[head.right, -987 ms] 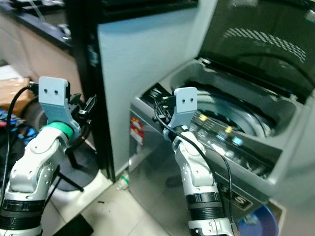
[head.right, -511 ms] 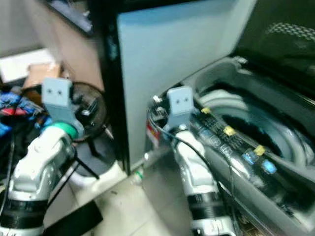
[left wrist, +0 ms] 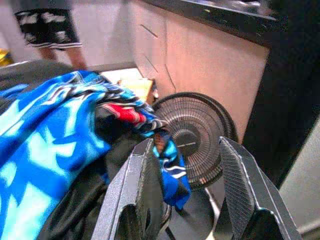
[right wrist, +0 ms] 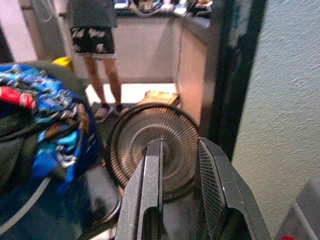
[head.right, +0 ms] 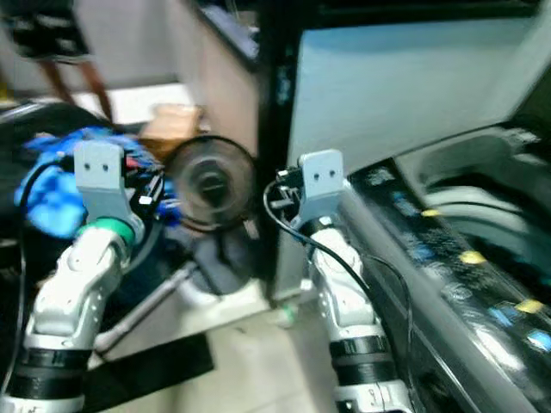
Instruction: Clothes washing
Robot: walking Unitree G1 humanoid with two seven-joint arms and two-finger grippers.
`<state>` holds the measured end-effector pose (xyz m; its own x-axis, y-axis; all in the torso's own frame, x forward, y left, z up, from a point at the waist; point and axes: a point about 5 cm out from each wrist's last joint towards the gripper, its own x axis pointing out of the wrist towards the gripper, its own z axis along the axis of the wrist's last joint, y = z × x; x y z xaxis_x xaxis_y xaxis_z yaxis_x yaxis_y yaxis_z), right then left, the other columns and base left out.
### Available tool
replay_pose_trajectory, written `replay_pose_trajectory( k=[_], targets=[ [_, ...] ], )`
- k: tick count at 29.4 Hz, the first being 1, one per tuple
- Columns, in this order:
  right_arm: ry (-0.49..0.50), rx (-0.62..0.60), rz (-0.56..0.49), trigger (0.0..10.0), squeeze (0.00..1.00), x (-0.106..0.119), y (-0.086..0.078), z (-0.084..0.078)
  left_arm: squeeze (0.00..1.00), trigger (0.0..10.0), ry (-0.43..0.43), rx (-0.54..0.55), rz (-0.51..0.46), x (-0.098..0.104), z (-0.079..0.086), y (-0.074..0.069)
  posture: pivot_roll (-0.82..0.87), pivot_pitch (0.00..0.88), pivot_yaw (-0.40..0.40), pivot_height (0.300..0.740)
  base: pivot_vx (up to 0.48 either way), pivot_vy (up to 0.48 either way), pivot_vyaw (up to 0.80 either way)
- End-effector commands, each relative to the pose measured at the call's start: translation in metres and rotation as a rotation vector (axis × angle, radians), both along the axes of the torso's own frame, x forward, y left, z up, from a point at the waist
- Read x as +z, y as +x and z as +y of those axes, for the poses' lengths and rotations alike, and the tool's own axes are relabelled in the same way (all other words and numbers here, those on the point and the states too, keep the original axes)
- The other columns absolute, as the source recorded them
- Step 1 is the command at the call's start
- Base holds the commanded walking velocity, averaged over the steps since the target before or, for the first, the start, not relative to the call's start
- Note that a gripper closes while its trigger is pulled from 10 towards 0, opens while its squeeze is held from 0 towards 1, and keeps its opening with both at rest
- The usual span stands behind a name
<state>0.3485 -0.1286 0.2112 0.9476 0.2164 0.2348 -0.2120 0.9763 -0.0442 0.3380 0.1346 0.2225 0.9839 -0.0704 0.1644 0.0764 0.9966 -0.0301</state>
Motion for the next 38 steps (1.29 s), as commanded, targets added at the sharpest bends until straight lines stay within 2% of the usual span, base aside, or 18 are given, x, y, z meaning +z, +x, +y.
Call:
replay_pose_trajectory(
  k=[1, 3, 5, 6, 7, 9, 11, 12, 14, 16, 17, 18, 20, 23, 25, 29, 32, 38],
  targets=[
    [0.010, -0.022, 0.007, 10.0, 0.00, -0.002, -0.001, -0.004, 0.00, 10.0, -0.009, 0.005, 0.031, -0.008, -0.001, 0.001, 0.09, 0.026, 0.059, 0.740, 0.000, 0.000, 0.80],
    [0.019, -0.024, 0.009, 10.0, 0.00, -0.004, -0.003, -0.004, 0.00, 10.0, -0.033, 0.015, 0.063, -0.016, 0.002, 0.000, 0.08, 0.020, 0.066, 0.740, 0.000, 0.000, 0.80],
    [0.042, -0.022, 0.019, 10.0, 0.00, -0.006, -0.004, -0.002, 0.00, 10.0, -0.072, 0.118, 0.170, -0.027, 0.014, 0.001, 0.09, 0.019, 0.061, 0.740, 0.000, 0.000, 0.80],
    [0.042, -0.022, 0.019, 10.0, 0.00, -0.006, -0.004, -0.002, 0.00, 10.0, -0.072, 0.118, 0.170, -0.027, 0.014, 0.001, 0.09, 0.019, 0.061, 0.740, 0.000, 0.000, 0.80],
    [0.043, -0.008, 0.029, 10.0, 0.00, -0.007, -0.004, 0.000, 0.00, 10.0, -0.128, 0.084, 0.225, -0.030, 0.015, 0.001, 0.09, 0.022, 0.060, 0.740, 0.000, 0.000, 0.80],
    [0.040, 0.001, 0.036, 10.0, 0.00, -0.008, -0.003, 0.001, 0.00, 10.0, -0.160, 0.050, 0.253, -0.031, 0.015, 0.001, 0.09, 0.022, 0.060, 0.740, 0.000, 0.000, 0.80],
    [0.029, 0.011, 0.040, 10.0, 0.00, -0.009, -0.003, 0.003, 0.00, 10.0, -0.131, 0.014, 0.283, -0.032, 0.015, 0.000, 0.09, 0.016, 0.059, 0.740, 0.000, 0.000, 0.80],
    [0.029, 0.011, 0.040, 10.0, 0.00, -0.009, -0.003, 0.003, 0.00, 10.0, -0.131, 0.014, 0.283, -0.032, 0.015, 0.000, 0.09, 0.016, 0.059, 0.740, 0.000, 0.000, 0.80],
    [0.044, 0.032, 0.063, 10.0, 0.00, -0.013, -0.004, 0.006, 0.00, 10.0, -0.033, -0.010, 0.246, -0.027, 0.016, -0.003, 0.09, 0.014, 0.046, 0.740, 0.000, 0.000, 0.80],
    [0.062, 0.056, 0.084, 10.0, 0.00, -0.015, -0.004, 0.009, 0.00, 10.0, 0.040, 0.002, 0.206, -0.023, 0.015, -0.004, 0.09, 0.014, 0.046, 0.740, 0.000, 0.000, 0.80],
    [0.062, 0.056, 0.084, 10.0, 0.00, -0.015, -0.004, 0.009, 0.00, 10.0, 0.040, 0.002, 0.206, -0.023, 0.015, -0.004, 0.09, 0.014, 0.046, 0.740, 0.000, 0.000, 0.80],
    [0.057, 0.064, 0.088, 10.0, 0.00, -0.016, -0.003, 0.009, 0.00, 10.0, 0.093, 0.007, 0.192, -0.021, 0.012, -0.005, 0.09, 0.014, 0.046, 0.740, 0.000, 0.000, 0.80],
    [0.062, 0.069, 0.090, 10.0, 0.00, -0.016, -0.003, 0.009, 0.00, 10.0, 0.107, -0.005, 0.185, -0.020, 0.009, -0.004, 0.09, 0.014, 0.046, 0.740, 0.000, 0.000, 0.80],
    [0.071, 0.076, 0.084, 10.0, 0.00, -0.015, -0.003, 0.009, 0.00, 10.0, 0.089, -0.013, 0.140, -0.016, 0.006, -0.005, 0.10, 0.010, 0.029, 0.740, 0.000, 0.000, 0.80],
    [0.076, 0.078, 0.084, 10.0, 0.00, -0.014, -0.002, 0.008, 0.00, 10.0, 0.075, 0.023, 0.104, -0.012, 0.006, -0.006, 0.10, 0.005, 0.026, 0.740, 0.000, 0.000, 0.80],
    [0.076, 0.069, 0.085, 10.0, 0.00, -0.015, -0.002, 0.005, 0.00, 10.0, 0.051, 0.048, 0.107, -0.011, 0.008, -0.005, 0.10, 0.003, 0.028, 0.740, 0.000, 0.000, 0.80],
    [0.098, 0.049, 0.083, 10.0, 0.00, -0.015, -0.002, 0.001, 0.00, 10.0, 0.040, 0.059, 0.115, -0.011, 0.011, -0.004, 0.09, 0.001, 0.030, 0.740, 0.000, 0.000, 0.00],
    [0.070, 0.060, 0.082, 10.0, 0.00, -0.017, -0.005, 0.004, 0.00, 10.0, 0.021, -0.011, 0.086, -0.007, 0.005, -0.004, 0.09, 0.000, 0.033, 0.740, 0.000, 0.000, 0.00]
  ],
)
